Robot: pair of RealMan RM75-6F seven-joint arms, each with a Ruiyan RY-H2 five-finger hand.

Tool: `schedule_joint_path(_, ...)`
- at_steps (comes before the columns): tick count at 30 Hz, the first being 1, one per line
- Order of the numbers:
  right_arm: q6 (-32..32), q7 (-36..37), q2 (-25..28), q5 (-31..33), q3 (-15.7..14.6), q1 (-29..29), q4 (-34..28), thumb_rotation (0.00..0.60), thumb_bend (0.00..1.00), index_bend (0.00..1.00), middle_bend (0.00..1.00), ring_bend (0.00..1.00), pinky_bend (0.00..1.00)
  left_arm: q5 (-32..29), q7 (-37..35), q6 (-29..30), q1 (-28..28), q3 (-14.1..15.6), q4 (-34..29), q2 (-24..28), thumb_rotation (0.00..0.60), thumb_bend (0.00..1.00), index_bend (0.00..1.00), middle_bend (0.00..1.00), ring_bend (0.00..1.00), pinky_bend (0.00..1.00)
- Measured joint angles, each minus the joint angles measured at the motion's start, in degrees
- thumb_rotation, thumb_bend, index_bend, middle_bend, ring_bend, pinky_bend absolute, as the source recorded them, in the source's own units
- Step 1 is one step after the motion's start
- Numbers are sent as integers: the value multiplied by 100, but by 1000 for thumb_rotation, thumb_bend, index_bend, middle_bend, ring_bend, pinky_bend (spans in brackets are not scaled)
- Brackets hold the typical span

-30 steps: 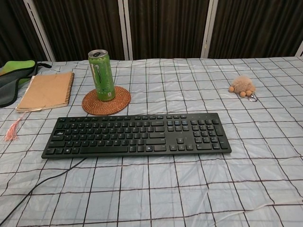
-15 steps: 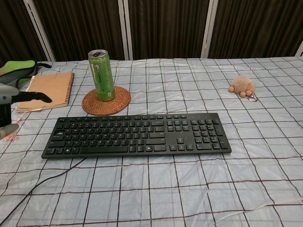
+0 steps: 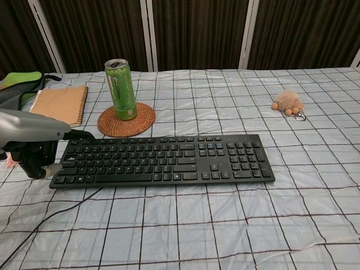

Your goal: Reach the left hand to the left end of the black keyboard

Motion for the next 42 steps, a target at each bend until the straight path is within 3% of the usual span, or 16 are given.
schedule_joint_path(12, -3, 29, 3, 2, 7, 2, 6, 600, 39, 62, 0, 0, 0, -518, -68, 258, -556, 372, 290, -428, 600, 548, 0, 929, 785, 556)
schedule_joint_path(42, 20, 24, -11, 4, 21, -5, -3, 600, 39, 62, 0, 0, 0, -548, -563, 292, -957, 886, 547, -603, 600, 548, 0, 926, 775, 553)
